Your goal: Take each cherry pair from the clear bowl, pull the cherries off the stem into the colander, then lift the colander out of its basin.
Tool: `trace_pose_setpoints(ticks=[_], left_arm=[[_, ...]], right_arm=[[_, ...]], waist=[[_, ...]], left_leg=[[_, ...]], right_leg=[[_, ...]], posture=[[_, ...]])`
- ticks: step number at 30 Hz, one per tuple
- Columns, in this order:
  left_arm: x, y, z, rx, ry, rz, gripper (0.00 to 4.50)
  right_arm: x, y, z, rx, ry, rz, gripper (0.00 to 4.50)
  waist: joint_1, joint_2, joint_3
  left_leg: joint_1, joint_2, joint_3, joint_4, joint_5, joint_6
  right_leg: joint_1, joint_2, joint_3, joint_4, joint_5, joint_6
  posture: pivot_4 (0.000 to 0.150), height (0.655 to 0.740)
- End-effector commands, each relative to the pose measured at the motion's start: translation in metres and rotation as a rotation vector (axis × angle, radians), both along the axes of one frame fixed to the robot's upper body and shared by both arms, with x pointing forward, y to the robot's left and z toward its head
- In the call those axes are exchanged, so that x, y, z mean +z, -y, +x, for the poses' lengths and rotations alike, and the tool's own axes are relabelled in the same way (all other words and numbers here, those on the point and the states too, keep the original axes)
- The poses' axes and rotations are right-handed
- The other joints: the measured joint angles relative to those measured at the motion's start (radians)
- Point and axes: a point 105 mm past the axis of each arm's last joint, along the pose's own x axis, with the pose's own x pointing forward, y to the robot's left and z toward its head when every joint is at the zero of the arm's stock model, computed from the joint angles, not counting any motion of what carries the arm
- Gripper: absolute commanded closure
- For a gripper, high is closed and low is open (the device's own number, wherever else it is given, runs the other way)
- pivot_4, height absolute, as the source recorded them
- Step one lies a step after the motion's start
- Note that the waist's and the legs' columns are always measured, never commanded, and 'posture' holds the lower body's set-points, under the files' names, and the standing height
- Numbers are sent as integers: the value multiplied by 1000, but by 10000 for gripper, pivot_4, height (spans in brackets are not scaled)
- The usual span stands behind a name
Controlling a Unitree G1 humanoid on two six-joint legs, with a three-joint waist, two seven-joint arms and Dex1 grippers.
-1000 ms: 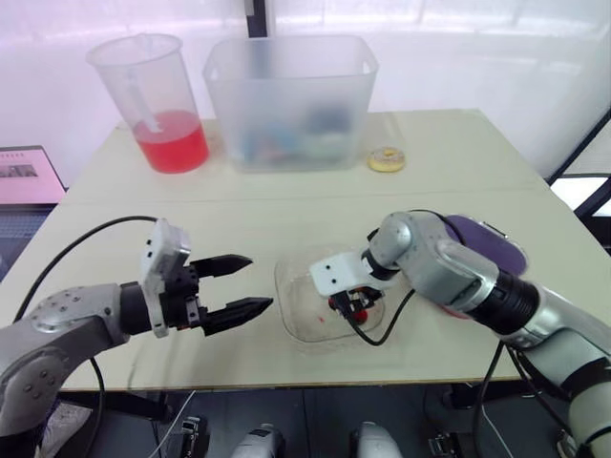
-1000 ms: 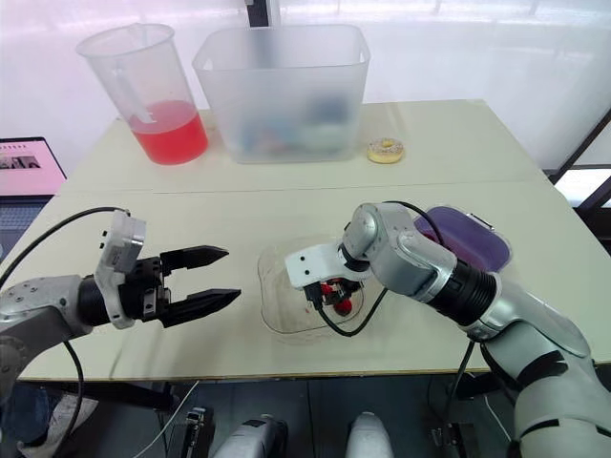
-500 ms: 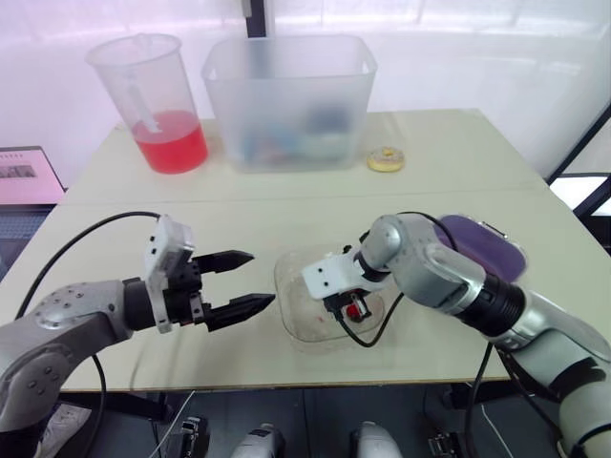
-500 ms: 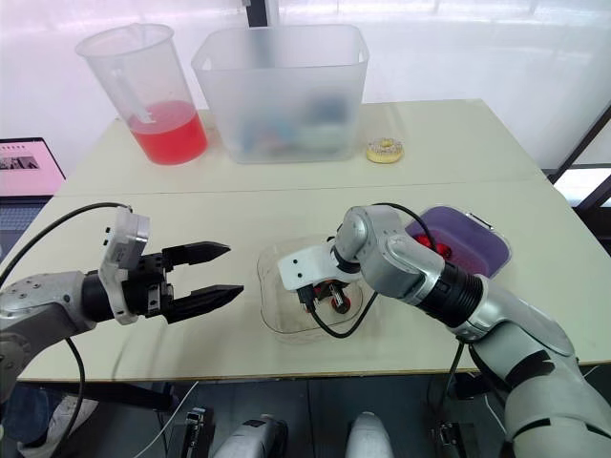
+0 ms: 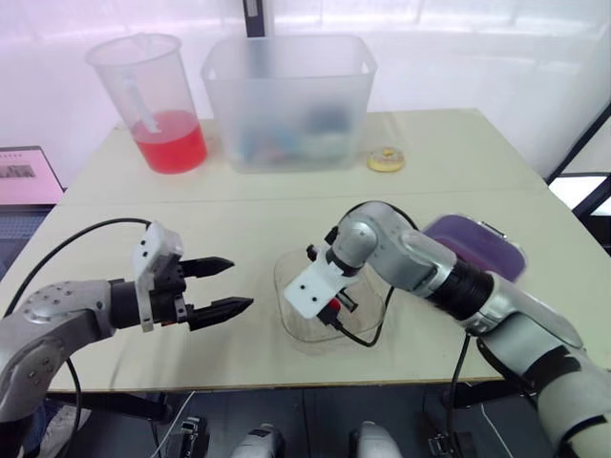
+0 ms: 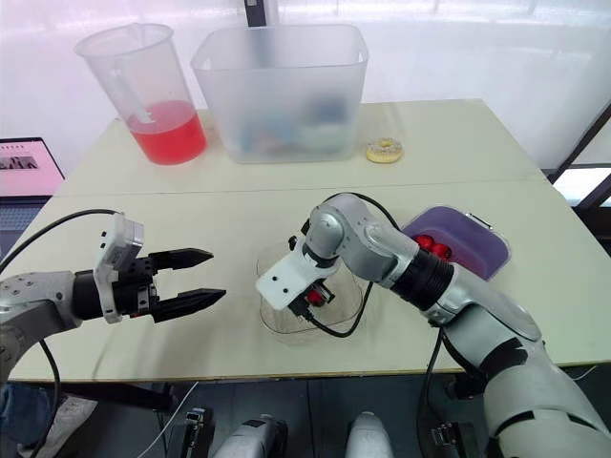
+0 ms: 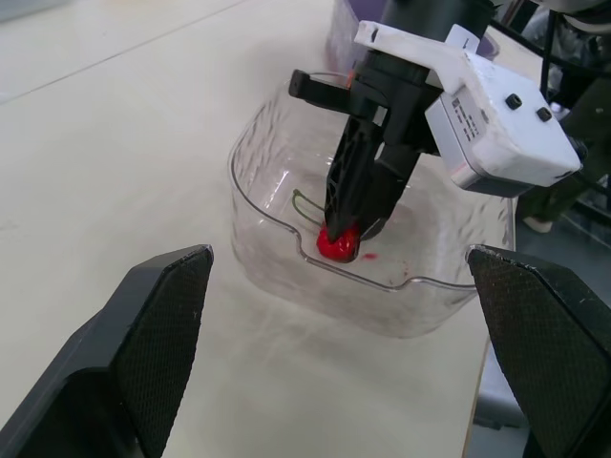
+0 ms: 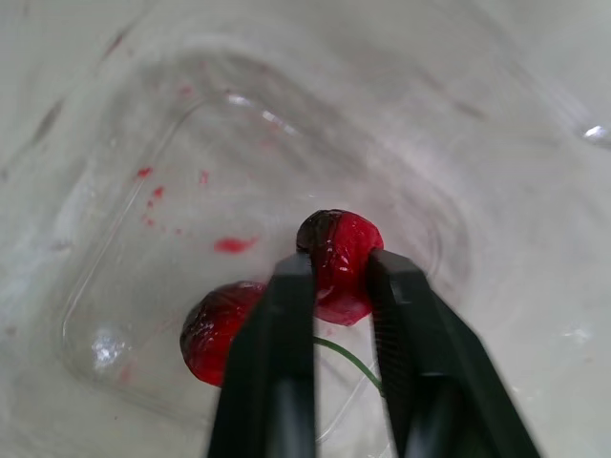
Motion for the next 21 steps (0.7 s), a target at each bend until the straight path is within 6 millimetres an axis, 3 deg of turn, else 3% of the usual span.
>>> trace_pose_setpoints(ticks=[1, 5, 10, 13, 21], left_arm=[[4, 4, -2, -21, 34, 14, 0], [7, -3, 1, 4, 47, 23, 0], [11, -9, 4, 17, 78, 32, 0], [12, -8, 4, 1, 81, 28, 0], [12, -3, 9, -37, 83, 37, 0]], right_arm=[[20, -5, -1, 35, 30, 18, 19506], [39, 3, -11, -16, -35, 88, 321], [48, 15, -9, -257, -172, 225, 321], [45, 28, -7, -383, -190, 227, 321], [33, 32, -8, -631, -202, 255, 321]], waist=[[0, 0, 0], [1, 0, 0], [2, 0, 0], [4, 0, 0], [2, 0, 0]], left_leg=[[0, 0, 0, 0, 0, 0], [0, 0, -1, 0, 0, 0], [0, 0, -1, 0, 0, 0], [0, 0, -1, 0, 0, 0], [0, 0, 0, 0, 0, 0]], right_leg=[[0, 0, 0, 0, 0, 0], [0, 0, 0, 0, 0, 0], [0, 0, 0, 0, 0, 0], [0, 0, 0, 0, 0, 0], [0, 0, 0, 0, 0, 0]], posture=[[1500, 7400], [1500, 7400], [1500, 7400], [1500, 7400], [1500, 7400]])
